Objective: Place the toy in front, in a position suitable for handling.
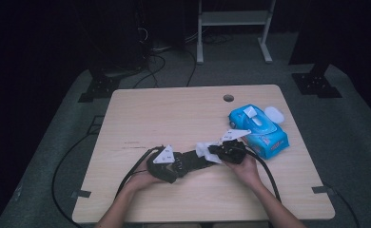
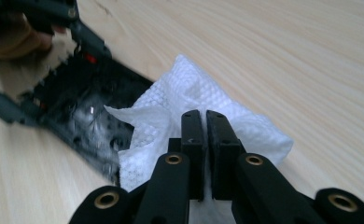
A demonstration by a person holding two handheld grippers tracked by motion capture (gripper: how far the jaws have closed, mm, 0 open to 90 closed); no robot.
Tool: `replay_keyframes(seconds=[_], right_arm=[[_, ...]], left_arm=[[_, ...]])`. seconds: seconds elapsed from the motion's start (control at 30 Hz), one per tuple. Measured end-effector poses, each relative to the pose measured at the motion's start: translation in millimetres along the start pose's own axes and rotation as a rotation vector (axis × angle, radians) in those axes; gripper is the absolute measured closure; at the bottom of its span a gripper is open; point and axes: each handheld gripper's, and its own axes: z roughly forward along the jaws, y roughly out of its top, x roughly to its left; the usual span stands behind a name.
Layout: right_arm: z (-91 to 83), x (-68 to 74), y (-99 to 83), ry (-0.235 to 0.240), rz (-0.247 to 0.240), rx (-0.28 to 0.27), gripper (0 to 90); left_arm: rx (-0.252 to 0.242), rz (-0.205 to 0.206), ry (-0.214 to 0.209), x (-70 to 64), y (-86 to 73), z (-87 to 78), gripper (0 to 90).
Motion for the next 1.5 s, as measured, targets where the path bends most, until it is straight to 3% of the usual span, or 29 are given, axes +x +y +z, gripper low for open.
replay_keyframes(seconds=[0.17, 0.37, 0.57, 0.73, 1.07, 1.23, 1.37, 1.5], right_arm=[[11.2, -2.9, 8.5, -0.001, 0.008, 0.001, 86.0], [2.4, -1.9, 1.6, 0.004, -0.003, 0.01, 86.0], [-11.8, 9.8, -12.2, 0.028, -0.035, 0.035, 86.0], [-12.9, 26.9, -11.3, 0.072, -0.064, 0.029, 86.0], [15.1, 60.6, 11.1, 0.168, -0.119, 0.014, 86.1], [30.2, 72.9, 24.4, 0.187, -0.146, 0.005, 86.1], [40.6, 72.4, 32.8, 0.176, -0.143, 0.008, 86.1], [41.9, 62.1, 36.3, 0.141, -0.132, 0.004, 86.1]], left_arm=[[-0.005, -0.009, -0.004, 1.0, -0.2, -0.5, 24.6], [-0.008, -0.015, -0.007, 1.5, -0.8, -0.2, 24.6], [-0.003, -0.011, -0.002, 0.7, 0.6, -0.6, 24.6], [-0.005, -0.008, 0.002, 0.4, 1.4, 0.9, 24.6], [0.001, -0.008, 0.001, 0.6, 2.2, 1.8, 24.6], [0.006, -0.006, 0.003, 0.3, 3.1, 2.5, 24.6], [0.005, -0.005, 0.003, 1.0, 2.4, 3.4, 24.6], [0.003, -0.005, 0.002, 1.3, 2.2, 3.4, 24.6]])
